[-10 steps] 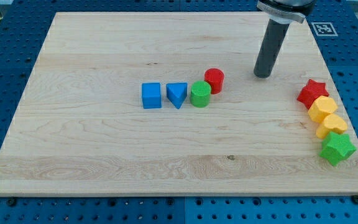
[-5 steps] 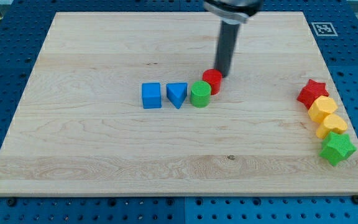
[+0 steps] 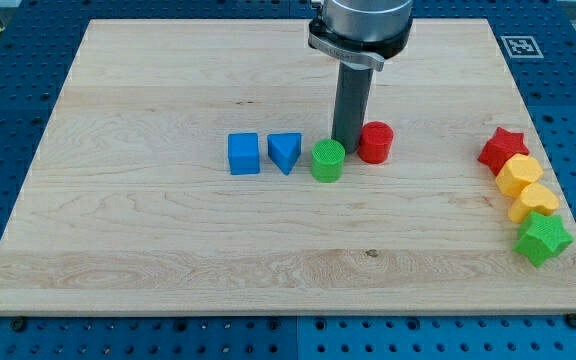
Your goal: Move the red circle closer to the red star
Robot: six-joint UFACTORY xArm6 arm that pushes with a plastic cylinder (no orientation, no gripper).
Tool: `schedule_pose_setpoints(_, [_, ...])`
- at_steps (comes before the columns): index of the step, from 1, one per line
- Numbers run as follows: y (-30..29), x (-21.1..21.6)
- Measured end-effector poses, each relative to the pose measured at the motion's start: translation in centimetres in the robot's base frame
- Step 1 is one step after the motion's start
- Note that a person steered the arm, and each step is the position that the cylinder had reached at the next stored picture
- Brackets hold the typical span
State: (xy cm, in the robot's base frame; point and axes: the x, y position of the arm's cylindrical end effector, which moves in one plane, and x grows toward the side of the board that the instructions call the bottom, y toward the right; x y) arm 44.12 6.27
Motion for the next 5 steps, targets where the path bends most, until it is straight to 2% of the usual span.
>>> schedule_pose_setpoints(1, [1.5,3.3])
schedule_pose_setpoints(2, [2.9,1.9])
schedule_pose_setpoints(3, [3.2,-1.6])
schedule_pose_setpoints(5, [0.9,-5.1])
